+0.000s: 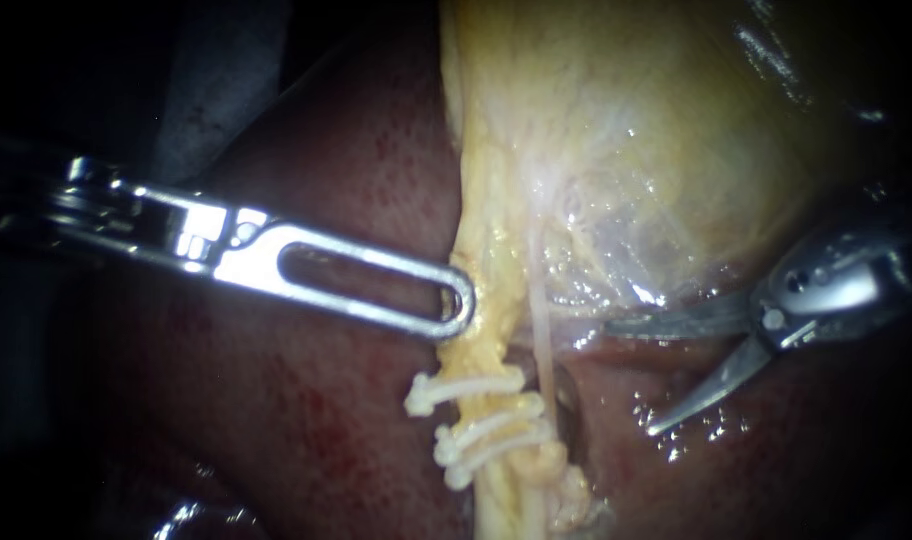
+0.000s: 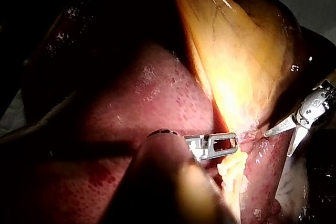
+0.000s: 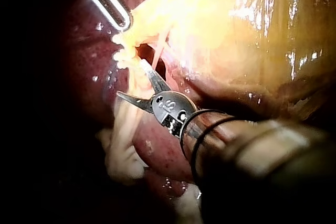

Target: Go to the cutting position left tube

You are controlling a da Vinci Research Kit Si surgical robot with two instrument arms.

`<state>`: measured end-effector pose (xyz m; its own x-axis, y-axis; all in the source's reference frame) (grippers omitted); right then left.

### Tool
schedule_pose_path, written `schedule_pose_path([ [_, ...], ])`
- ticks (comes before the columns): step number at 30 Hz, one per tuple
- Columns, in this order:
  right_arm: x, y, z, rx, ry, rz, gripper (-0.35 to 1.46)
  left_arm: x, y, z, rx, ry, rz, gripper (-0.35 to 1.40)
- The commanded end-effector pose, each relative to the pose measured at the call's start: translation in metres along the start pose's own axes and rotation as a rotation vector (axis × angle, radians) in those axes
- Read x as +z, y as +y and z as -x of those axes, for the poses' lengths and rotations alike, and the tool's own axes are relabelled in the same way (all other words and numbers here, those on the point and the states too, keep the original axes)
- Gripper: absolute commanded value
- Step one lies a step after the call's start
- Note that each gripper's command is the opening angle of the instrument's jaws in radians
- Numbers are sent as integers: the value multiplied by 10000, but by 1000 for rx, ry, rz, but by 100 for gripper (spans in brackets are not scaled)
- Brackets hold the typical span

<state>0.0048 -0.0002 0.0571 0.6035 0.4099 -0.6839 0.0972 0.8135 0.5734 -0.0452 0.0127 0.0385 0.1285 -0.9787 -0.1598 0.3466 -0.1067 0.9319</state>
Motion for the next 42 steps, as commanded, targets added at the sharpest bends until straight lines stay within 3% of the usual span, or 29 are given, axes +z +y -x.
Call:
schedule_pose_path([
  [1,4,-1,1,7,-15,-10,140,0,0,0,0,-1,-1,-35],
  [16,47,-6,26,38,-80,-110,130,0,-1,0,0,-2,-3,-35],
  [24,63,-1,32,38,-85,-104,130,0,-4,-1,-1,-2,-4,-35],
  [42,80,11,30,57,-91,-94,128,1,-5,-1,-1,-3,-4,-35],
])
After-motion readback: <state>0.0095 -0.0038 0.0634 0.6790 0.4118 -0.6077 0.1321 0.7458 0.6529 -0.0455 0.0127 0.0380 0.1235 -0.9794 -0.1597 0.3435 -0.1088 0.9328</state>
